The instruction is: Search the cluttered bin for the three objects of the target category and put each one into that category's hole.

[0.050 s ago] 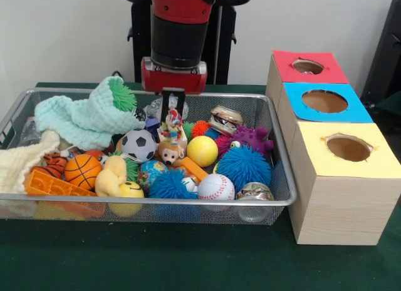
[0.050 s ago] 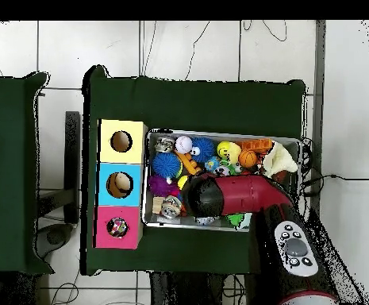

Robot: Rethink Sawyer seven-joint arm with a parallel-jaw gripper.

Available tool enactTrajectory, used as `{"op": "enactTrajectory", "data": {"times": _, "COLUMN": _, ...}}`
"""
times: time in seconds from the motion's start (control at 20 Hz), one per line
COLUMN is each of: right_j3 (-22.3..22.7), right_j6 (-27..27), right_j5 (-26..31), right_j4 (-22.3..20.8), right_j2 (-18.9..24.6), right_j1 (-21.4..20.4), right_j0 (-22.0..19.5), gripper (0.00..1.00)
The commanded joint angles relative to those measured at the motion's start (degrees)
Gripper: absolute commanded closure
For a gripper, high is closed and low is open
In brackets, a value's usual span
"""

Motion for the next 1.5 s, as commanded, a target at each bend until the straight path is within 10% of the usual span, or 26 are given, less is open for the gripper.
{"op": "enactTrajectory", "data": {"times": 0.05, "right_j3": 10.33, "right_j6": 8.13, "right_j5": 7.09, "right_j4": 3.75, "right_j2": -2.85, "right_j1": -7.12, "right_j0": 2.13, "gripper": 1.0}}
{"op": "enactTrajectory", "data": {"times": 1.5, "right_j3": 18.05, "right_j6": 16.0, "right_j5": -5.38, "right_j4": 15.92, "right_j2": -11.48, "right_j1": -2.41, "right_j0": 14.77, "gripper": 1.0}}
